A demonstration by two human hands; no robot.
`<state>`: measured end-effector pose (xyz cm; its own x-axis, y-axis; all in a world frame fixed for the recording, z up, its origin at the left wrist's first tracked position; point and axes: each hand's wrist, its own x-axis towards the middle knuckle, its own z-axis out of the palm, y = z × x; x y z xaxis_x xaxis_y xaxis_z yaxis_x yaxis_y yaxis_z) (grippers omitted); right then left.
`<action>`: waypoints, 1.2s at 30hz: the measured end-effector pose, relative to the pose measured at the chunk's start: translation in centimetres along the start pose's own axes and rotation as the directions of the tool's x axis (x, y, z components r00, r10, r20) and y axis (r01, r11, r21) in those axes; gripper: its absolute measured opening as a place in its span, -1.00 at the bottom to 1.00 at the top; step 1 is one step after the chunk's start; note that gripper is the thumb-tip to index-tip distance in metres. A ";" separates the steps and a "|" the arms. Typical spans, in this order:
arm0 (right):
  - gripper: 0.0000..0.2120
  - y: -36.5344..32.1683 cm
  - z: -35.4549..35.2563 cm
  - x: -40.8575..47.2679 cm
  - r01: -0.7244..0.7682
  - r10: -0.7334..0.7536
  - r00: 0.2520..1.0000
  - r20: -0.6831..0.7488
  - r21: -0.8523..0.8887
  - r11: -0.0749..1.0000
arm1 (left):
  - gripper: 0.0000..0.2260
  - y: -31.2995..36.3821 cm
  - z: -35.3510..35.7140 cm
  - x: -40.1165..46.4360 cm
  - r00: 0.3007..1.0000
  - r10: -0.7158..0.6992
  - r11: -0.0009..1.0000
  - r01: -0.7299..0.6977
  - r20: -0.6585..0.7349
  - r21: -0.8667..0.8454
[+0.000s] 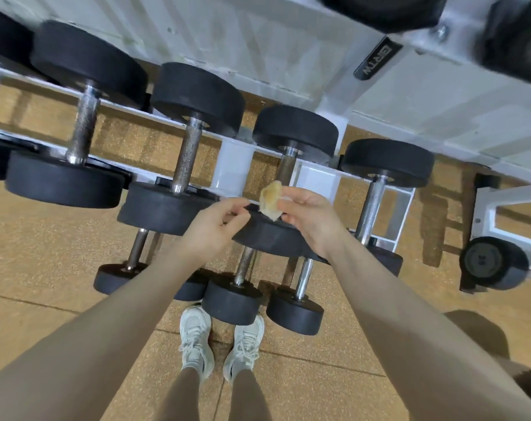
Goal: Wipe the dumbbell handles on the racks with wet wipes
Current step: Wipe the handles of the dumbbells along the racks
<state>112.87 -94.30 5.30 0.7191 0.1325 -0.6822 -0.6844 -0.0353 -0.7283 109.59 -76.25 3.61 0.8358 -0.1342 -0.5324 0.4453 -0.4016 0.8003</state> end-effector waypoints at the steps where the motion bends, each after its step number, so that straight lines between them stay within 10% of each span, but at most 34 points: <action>1: -0.75 -0.4 0.6 -0.9 0.041 -0.038 0.998 0.048 -0.066 0.997 | -0.77 0.8 0.1 -0.8 1.000 -0.005 0.996 0.005 -0.001 -0.085; 6: -0.76 -1.8 2.9 -4.3 0.102 -0.079 0.984 0.158 -0.145 0.984 | -0.76 3.4 -0.6 -3.9 0.996 -0.074 0.908 0.046 -0.051 -0.416; 18: -0.86 -4.8 11.1 -8.8 0.086 -0.081 0.996 0.028 -0.300 0.950 | -0.87 3.0 -10.0 -8.8 0.999 -0.033 0.884 0.032 0.005 -0.466; 23: -0.87 -5.2 17.4 -9.4 0.122 -0.100 0.991 0.093 -0.277 0.953 | -0.86 2.2 -16.1 -9.8 0.977 0.176 0.962 -0.145 0.118 -0.232; 30: -0.78 -5.4 24.6 -7.8 -0.021 0.041 0.994 -0.099 0.189 0.982 | -0.85 -0.4 -23.8 -9.1 0.998 0.015 0.951 0.002 0.055 -0.310; 36: -0.60 -4.8 26.3 -7.2 0.045 -0.041 0.994 -0.100 0.036 0.998 | -0.86 -1.3 -24.6 -8.3 0.986 -0.153 0.774 0.164 0.070 -0.612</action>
<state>107.86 -69.00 15.43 0.7553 0.0336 -0.6545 -0.6550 0.0064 -0.7556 109.97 -52.33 13.73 0.7331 -0.1342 -0.6667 0.6780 0.2213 0.7010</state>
